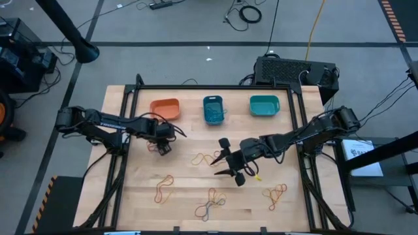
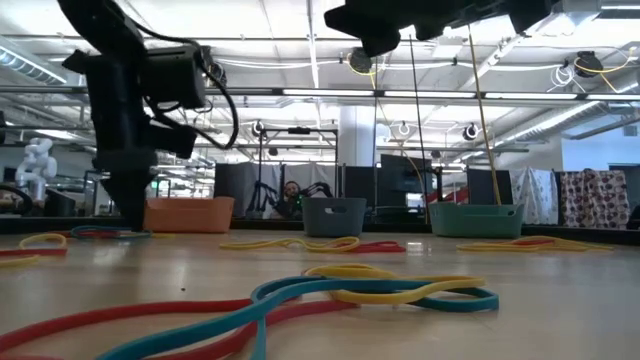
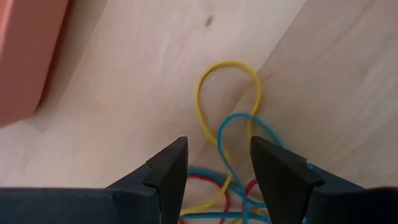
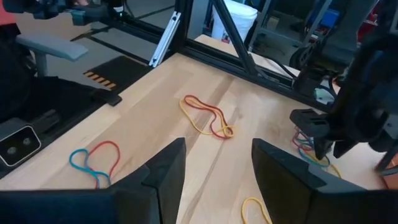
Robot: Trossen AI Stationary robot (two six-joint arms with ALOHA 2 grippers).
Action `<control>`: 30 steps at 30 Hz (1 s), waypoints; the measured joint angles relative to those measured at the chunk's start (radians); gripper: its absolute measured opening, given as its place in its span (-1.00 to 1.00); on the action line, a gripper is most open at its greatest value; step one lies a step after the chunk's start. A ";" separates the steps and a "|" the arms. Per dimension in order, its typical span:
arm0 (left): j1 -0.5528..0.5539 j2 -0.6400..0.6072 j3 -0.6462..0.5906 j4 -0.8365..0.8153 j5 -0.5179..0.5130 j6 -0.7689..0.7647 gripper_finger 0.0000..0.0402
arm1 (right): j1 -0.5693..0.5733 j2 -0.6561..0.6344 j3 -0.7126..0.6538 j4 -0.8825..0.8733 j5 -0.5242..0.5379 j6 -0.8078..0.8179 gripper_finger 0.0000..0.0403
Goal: Sort rubber bands into baskets
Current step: Put the blue rubber band into the blue bin
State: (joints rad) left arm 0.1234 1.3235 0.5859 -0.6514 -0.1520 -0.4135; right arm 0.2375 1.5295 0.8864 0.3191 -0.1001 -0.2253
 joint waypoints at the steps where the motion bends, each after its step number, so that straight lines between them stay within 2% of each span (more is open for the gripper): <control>1: 0.001 0.000 -0.009 0.002 -0.001 -0.007 -0.09 | 0.000 0.000 0.000 0.001 0.000 0.000 -0.12; 12: 0.001 -0.001 -0.036 0.041 -0.017 0.005 -0.13 | 0.000 0.000 0.000 0.001 0.000 -0.004 -0.12; 16: 0.001 0.000 -0.036 0.049 -0.011 0.009 -0.37 | 0.000 0.000 0.000 0.001 0.000 -0.005 -0.12; 21: 0.002 0.001 -0.011 0.035 -0.024 0.043 -0.89 | 0.000 0.000 0.000 0.001 0.000 -0.029 -0.12; 22: 0.002 -0.004 0.004 0.032 -0.024 0.051 -0.94 | -0.001 0.000 0.000 0.001 -0.001 -0.030 -0.12; 30: 0.001 -0.057 0.177 -0.040 -0.024 0.089 -0.98 | -0.007 0.000 0.000 0.001 -0.001 -0.028 -0.12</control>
State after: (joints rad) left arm 0.1242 1.2662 0.7633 -0.6910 -0.1761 -0.3248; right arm 0.2302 1.5295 0.8867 0.3199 -0.1013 -0.2530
